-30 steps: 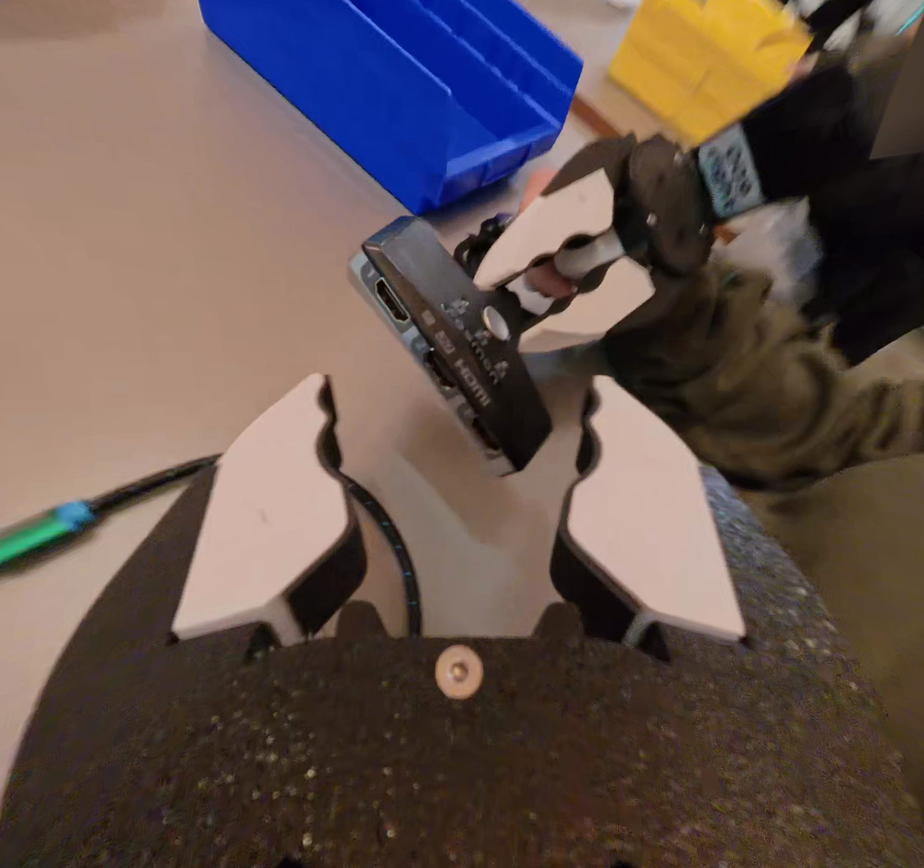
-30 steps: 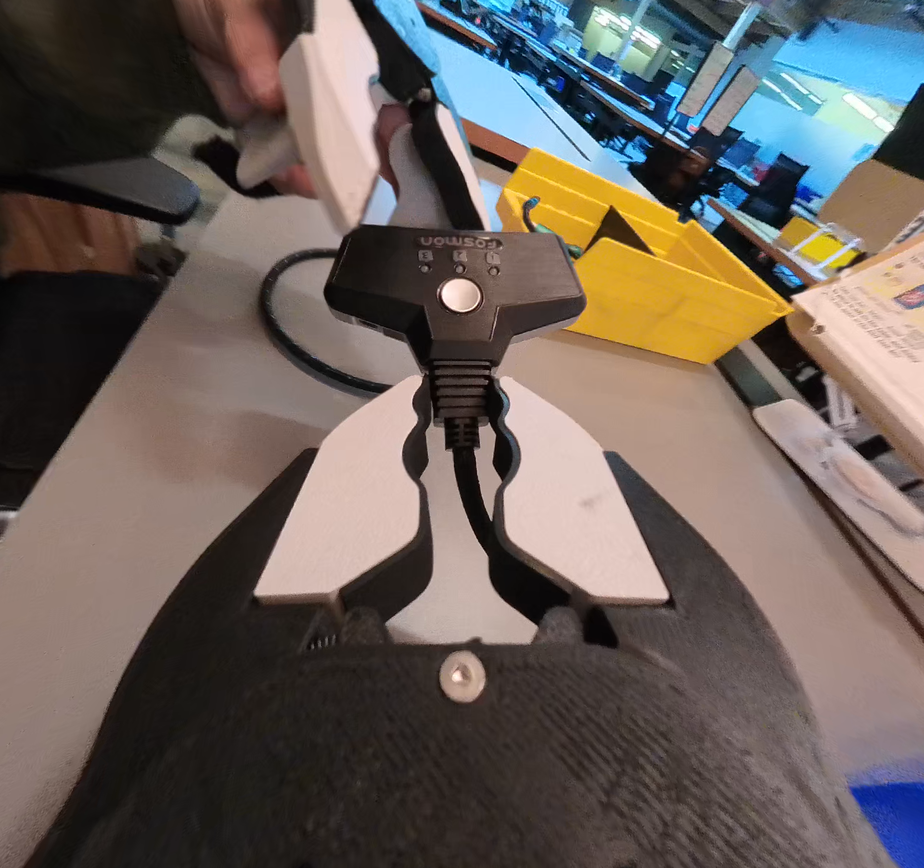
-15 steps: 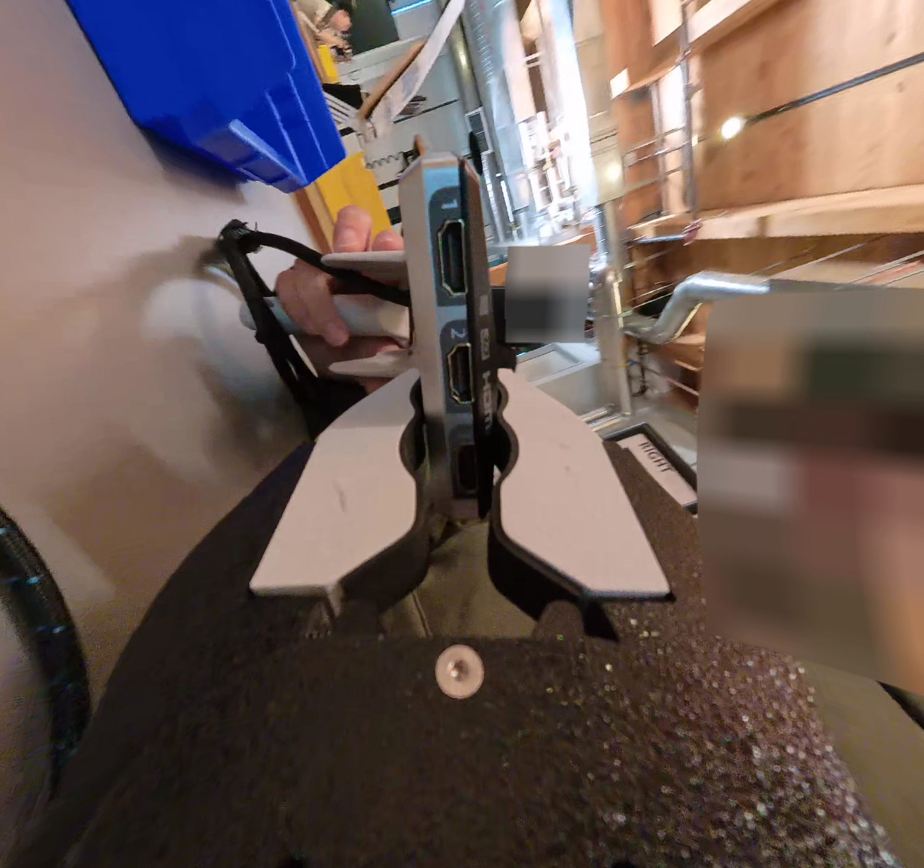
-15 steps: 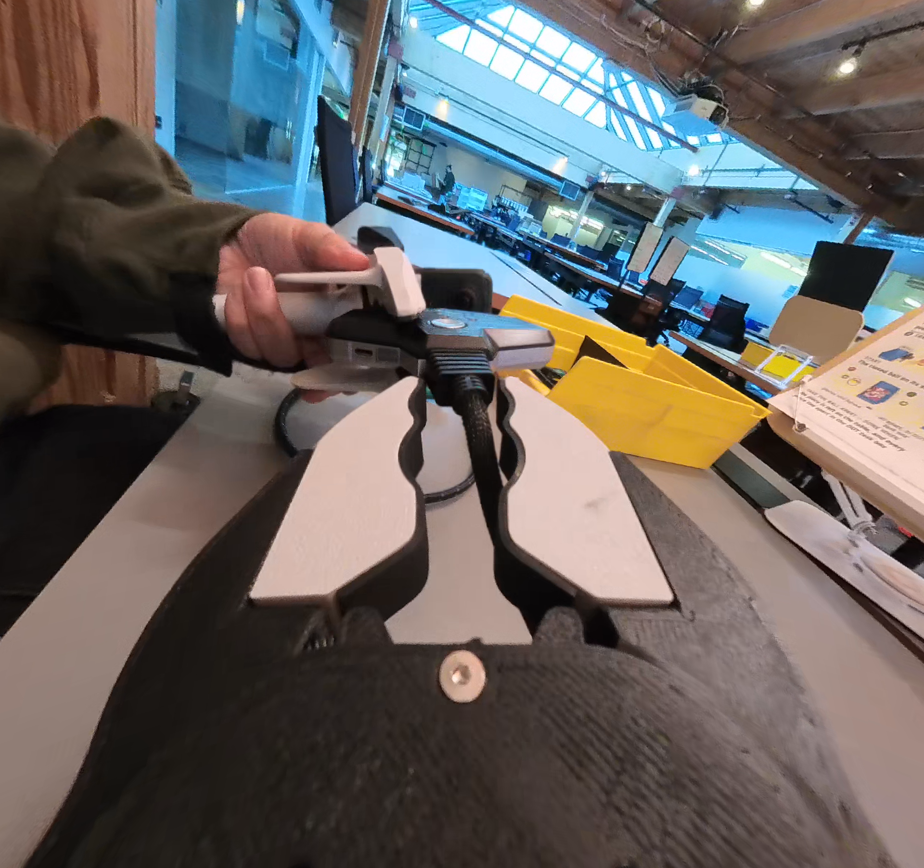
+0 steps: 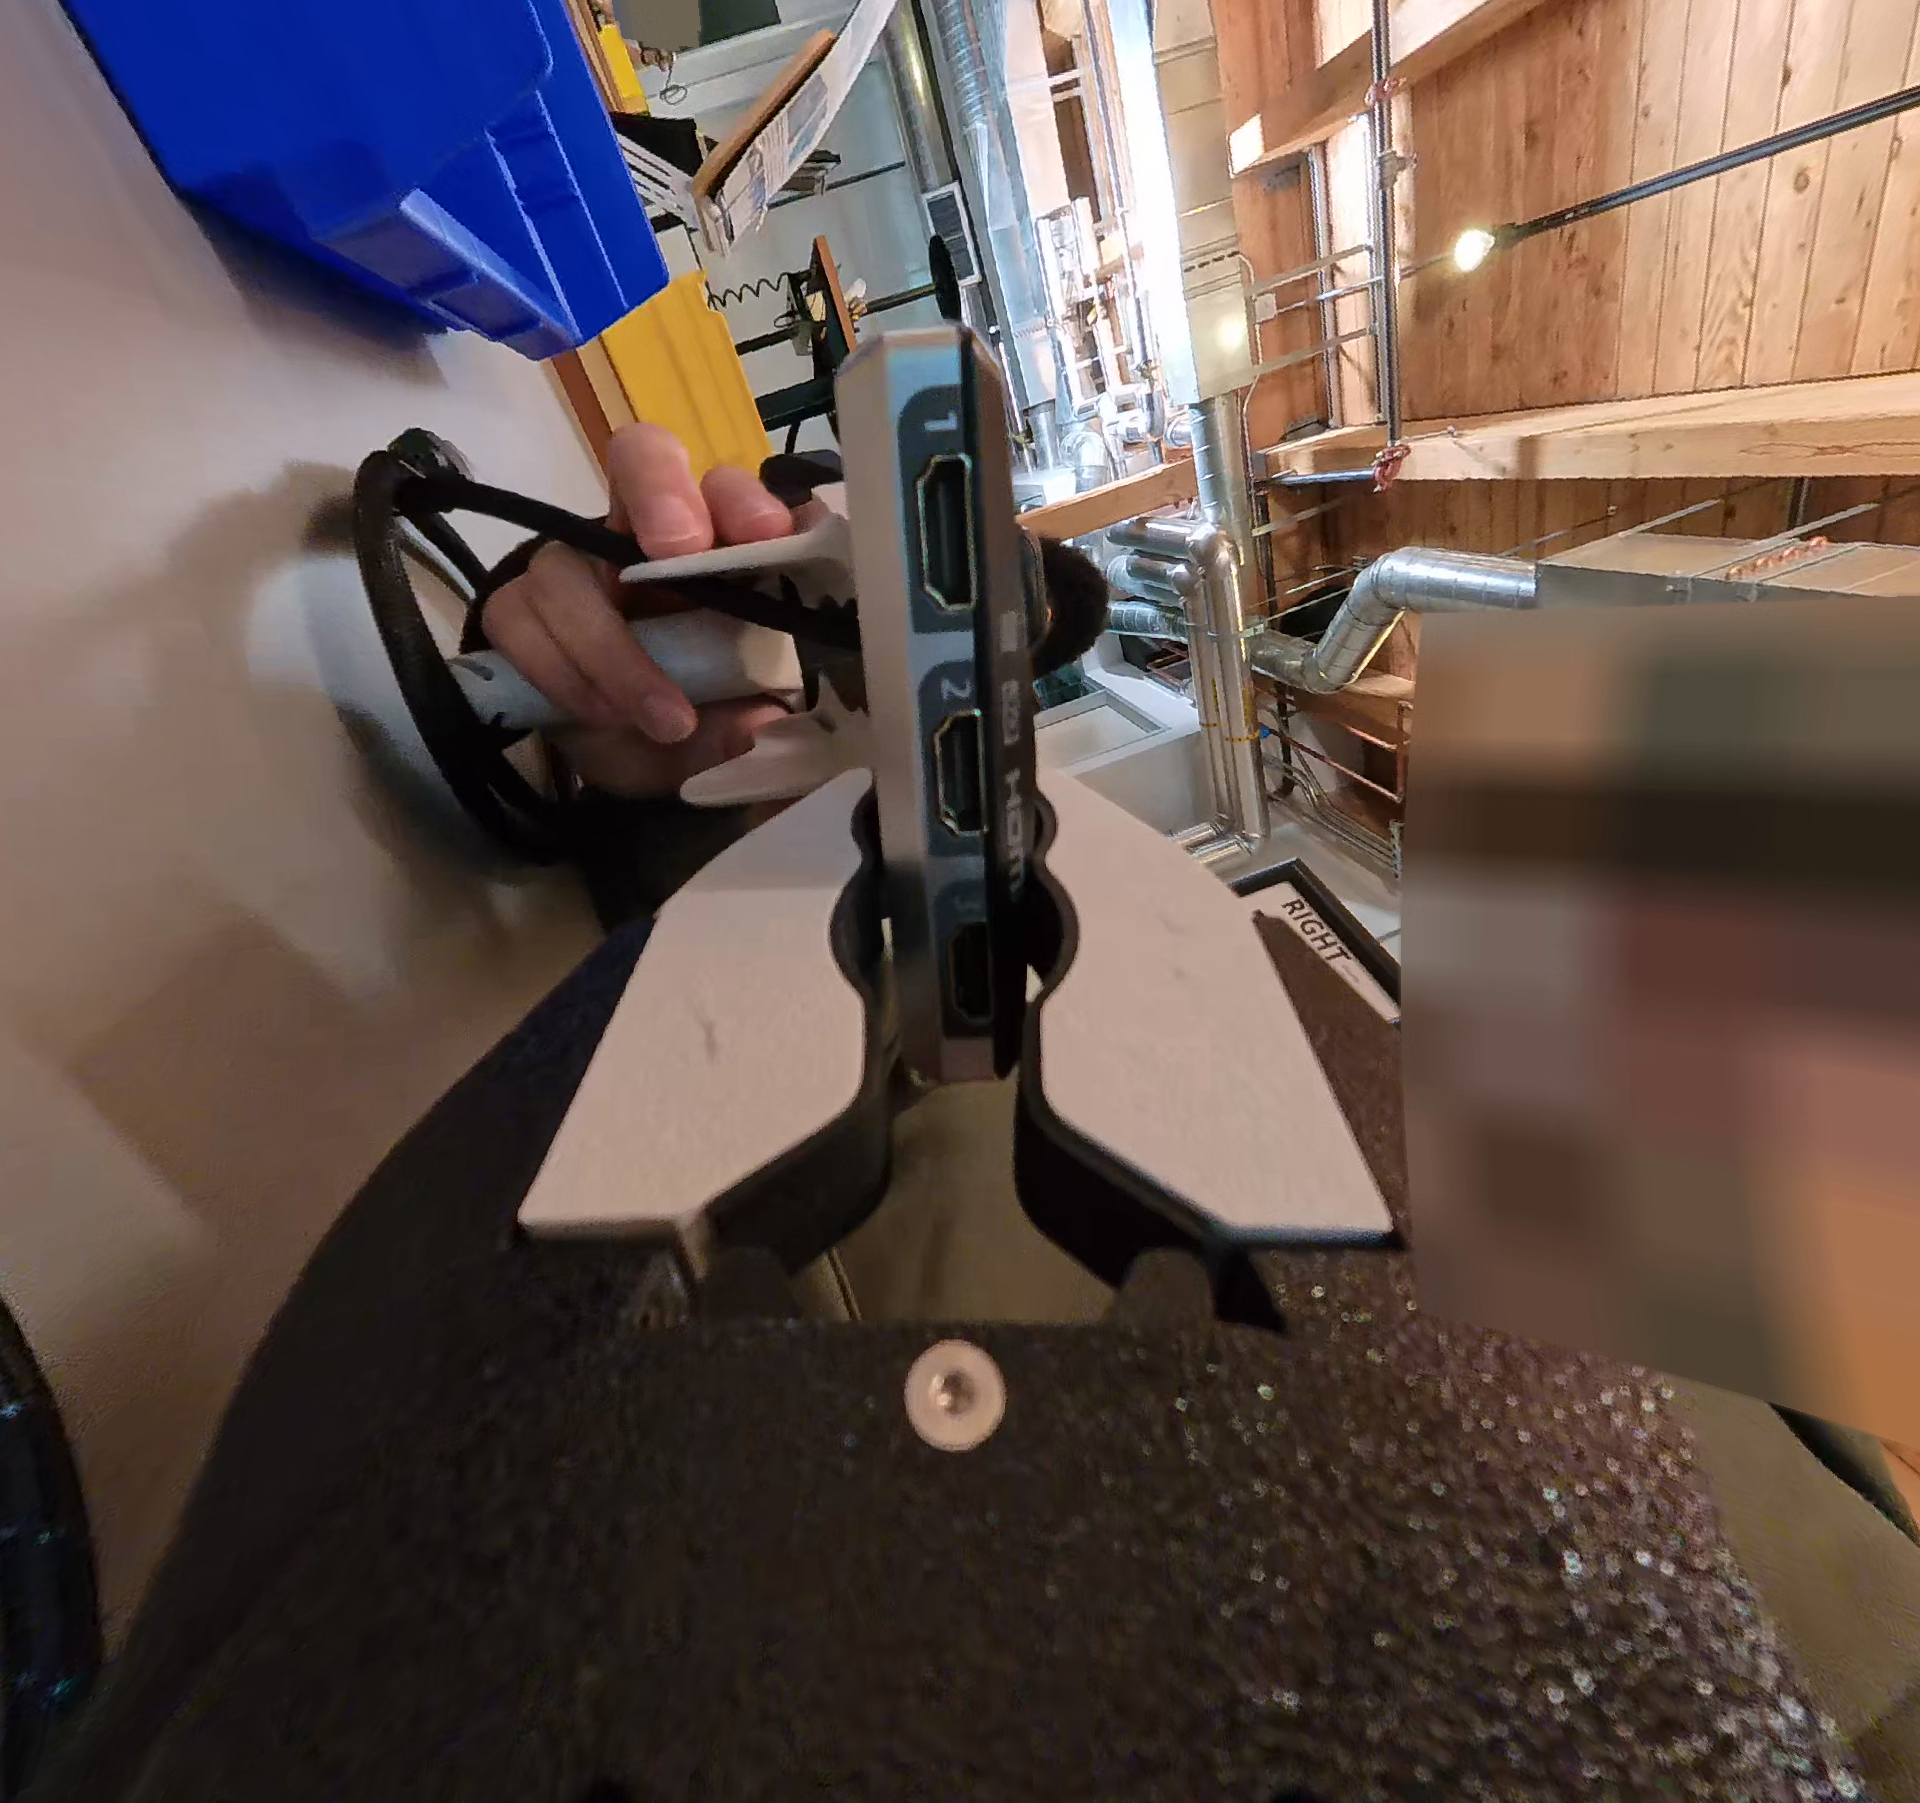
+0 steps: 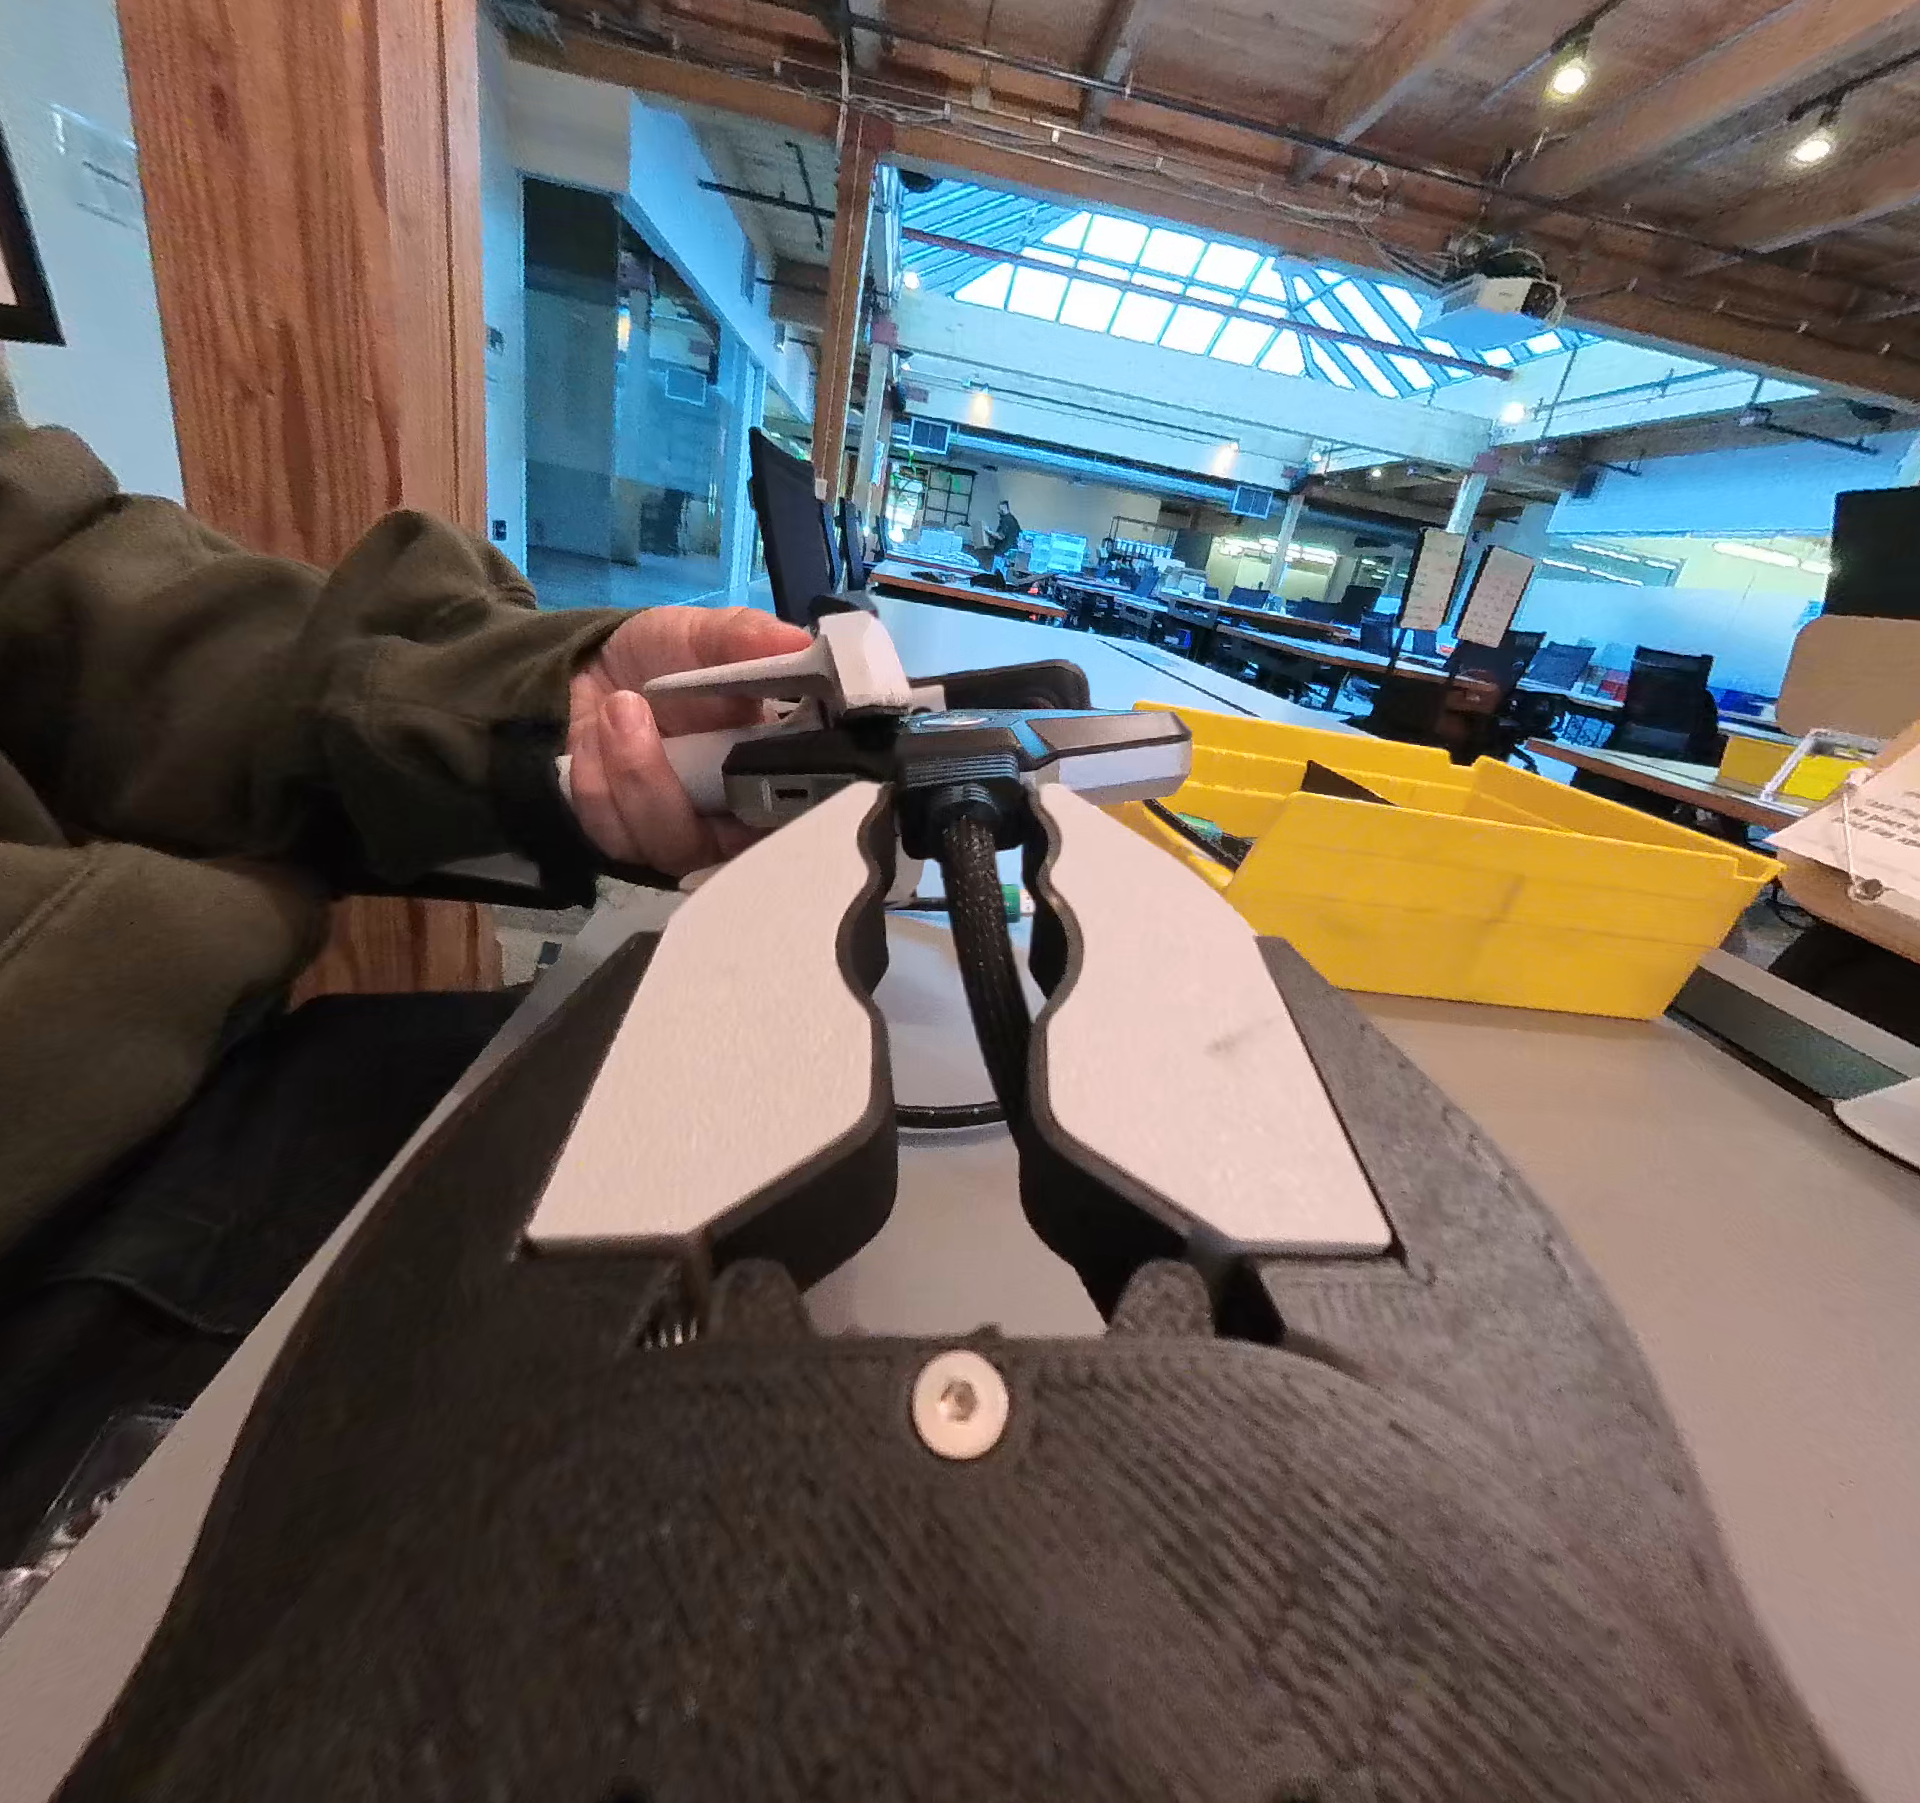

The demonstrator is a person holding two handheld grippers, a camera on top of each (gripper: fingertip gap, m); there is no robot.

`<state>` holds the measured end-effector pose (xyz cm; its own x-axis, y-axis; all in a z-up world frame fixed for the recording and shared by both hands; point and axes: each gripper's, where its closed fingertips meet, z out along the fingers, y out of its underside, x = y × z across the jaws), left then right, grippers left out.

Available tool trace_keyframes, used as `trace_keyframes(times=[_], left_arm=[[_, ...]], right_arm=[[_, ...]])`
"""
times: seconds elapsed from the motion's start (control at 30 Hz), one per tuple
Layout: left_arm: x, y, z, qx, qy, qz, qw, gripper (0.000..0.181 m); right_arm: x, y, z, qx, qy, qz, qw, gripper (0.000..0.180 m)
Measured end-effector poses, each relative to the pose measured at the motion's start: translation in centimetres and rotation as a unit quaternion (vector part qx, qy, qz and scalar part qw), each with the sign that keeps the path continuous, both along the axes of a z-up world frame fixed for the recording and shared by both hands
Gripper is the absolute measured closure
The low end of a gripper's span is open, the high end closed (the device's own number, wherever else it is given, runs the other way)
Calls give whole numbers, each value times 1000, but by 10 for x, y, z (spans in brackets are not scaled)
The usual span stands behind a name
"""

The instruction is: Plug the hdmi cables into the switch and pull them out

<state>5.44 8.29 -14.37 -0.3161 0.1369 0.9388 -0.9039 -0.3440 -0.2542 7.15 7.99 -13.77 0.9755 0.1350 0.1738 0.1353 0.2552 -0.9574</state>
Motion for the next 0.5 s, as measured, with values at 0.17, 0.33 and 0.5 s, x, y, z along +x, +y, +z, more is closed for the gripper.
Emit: trace_keyframes(times=[0.17, 0.33, 0.5], left_arm=[[3, -1, -3, 2, 7, 8, 1000, 158], [5, 1, -12, 12, 22, 21, 999, 158], [2, -1, -6, 8, 18, 13, 1000, 157]], right_arm=[[2, -1, 5, 25, 24, -1, 999, 156], [4, 1, -5, -4, 26, 2, 1000, 157], [2, 0, -2, 9, 23, 7, 1000, 156]])
